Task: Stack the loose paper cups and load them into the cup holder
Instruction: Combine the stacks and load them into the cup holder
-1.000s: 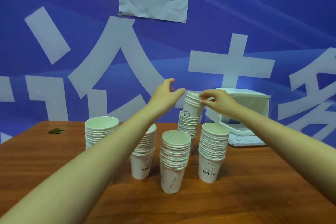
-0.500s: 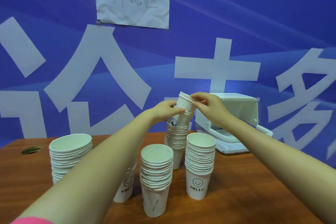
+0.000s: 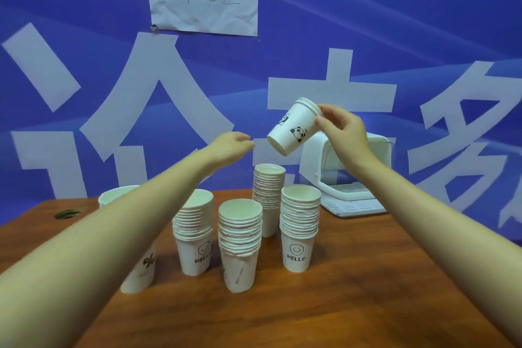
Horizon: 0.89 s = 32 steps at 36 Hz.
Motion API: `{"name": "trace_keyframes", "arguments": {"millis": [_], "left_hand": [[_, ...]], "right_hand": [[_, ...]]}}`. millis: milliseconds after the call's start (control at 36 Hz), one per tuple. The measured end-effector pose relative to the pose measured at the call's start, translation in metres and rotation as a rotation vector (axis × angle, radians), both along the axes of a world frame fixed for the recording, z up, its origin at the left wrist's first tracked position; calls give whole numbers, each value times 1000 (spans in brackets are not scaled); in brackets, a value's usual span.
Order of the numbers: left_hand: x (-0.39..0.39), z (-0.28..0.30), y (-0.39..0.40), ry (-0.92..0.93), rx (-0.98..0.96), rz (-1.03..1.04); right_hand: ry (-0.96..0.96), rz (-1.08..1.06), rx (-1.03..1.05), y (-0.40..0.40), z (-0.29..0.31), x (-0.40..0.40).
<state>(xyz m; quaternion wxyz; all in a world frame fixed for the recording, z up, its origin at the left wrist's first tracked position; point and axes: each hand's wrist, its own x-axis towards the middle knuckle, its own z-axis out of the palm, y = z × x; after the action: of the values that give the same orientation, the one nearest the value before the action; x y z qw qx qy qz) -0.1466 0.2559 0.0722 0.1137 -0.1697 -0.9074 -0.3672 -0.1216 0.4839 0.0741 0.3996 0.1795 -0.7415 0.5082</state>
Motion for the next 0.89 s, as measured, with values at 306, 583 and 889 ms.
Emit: {"name": "trace_keyframes", "arguments": {"millis": [306, 583, 889], "left_hand": [[90, -6, -83, 340, 17, 92], [103, -66, -158, 314, 205, 213], [88, -138, -168, 78, 545, 176]], "right_hand": [[90, 156, 487, -58, -31, 50], [59, 181, 852, -83, -79, 60], [-54, 159, 690, -79, -108, 68]]}}
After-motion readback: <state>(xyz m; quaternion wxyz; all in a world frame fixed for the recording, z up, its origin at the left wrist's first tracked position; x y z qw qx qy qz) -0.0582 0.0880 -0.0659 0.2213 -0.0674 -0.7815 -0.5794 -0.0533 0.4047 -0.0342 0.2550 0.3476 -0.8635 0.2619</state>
